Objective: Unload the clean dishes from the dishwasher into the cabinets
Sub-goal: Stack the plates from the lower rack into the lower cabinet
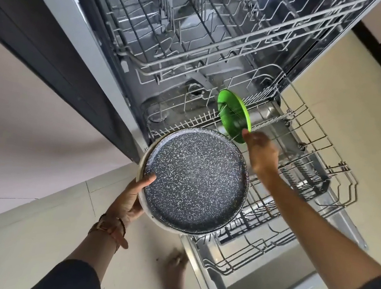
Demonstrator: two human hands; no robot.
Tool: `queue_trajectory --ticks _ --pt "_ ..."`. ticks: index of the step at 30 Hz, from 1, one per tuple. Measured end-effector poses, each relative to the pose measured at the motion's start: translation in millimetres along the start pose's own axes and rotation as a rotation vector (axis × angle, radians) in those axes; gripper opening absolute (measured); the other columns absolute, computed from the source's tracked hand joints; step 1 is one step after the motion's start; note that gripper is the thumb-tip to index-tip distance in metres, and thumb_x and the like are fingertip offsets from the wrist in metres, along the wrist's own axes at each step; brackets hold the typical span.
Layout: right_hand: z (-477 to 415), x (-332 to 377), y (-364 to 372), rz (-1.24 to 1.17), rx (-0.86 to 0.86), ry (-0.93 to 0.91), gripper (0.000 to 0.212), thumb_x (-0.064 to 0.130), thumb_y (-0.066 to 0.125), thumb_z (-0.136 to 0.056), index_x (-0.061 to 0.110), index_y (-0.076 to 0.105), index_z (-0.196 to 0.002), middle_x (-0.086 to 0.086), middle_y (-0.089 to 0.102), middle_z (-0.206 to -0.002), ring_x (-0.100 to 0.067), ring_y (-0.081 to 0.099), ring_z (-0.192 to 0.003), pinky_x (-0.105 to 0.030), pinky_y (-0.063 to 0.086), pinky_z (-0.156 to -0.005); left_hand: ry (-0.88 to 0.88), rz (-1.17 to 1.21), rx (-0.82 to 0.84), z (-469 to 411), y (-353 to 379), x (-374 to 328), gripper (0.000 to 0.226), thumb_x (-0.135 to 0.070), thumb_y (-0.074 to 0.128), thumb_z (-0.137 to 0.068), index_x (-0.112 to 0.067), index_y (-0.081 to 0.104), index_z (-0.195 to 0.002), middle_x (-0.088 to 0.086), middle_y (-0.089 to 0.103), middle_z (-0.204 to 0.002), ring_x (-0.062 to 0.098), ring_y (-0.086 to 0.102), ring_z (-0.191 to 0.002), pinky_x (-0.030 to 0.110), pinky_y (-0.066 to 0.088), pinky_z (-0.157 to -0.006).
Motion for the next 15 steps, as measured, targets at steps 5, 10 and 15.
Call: queue_trajectory --ticks 5,10,15 --pt "-68.2 16.8 9.9 0.43 -0.062 -0.156 0.049 0.018 0.056 -0.093 -0.001 0.036 -0.133 -0.02 0.052 -0.121 -0.025 0.056 -0.09 -0.027 0.049 -0.074 -0.022 -0.018 0.015 -3.3 -14.8 -0.2 0.024 -0.007 0.055 -0.083 -0.014 0.064 -0.104 0.007 0.076 -0.094 0.022 0.073 -0.084 0.041 0.05 -0.087" --pt "-115.0 24.6 24.2 0.676 0.051 -0.141 0.058 0.012 0.056 -0.092 0.002 0.026 -0.14 -0.027 0.049 -0.129 -0.04 0.055 -0.112 -0.046 0.05 -0.087 -0.026 -0.057 0.025 -16.5 -25.2 -6.2 0.048 -0.012 0.077 -0.058 -0.014 0.066 -0.105 0.01 0.073 -0.103 0.026 0.071 -0.095 0.044 0.048 -0.09" --pt "-126.3 6.4 29.6 0.784 0.156 -0.153 0.046 0.008 0.05 -0.094 -0.001 0.035 -0.136 -0.027 0.055 -0.122 -0.039 0.056 -0.111 -0.045 0.051 -0.089 -0.047 -0.077 -0.012 -25.1 -31.4 -12.1 0.05 -0.016 0.074 -0.051 -0.014 0.068 -0.1 0.011 0.074 -0.099 0.025 0.072 -0.09 0.041 0.048 -0.088"
Point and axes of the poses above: each hand's wrist, its own z-axis away from the middle knuckle, its own y-axis out of the palm, x = y × z, the point moved 2 cm from there along -z, towards the middle knuckle
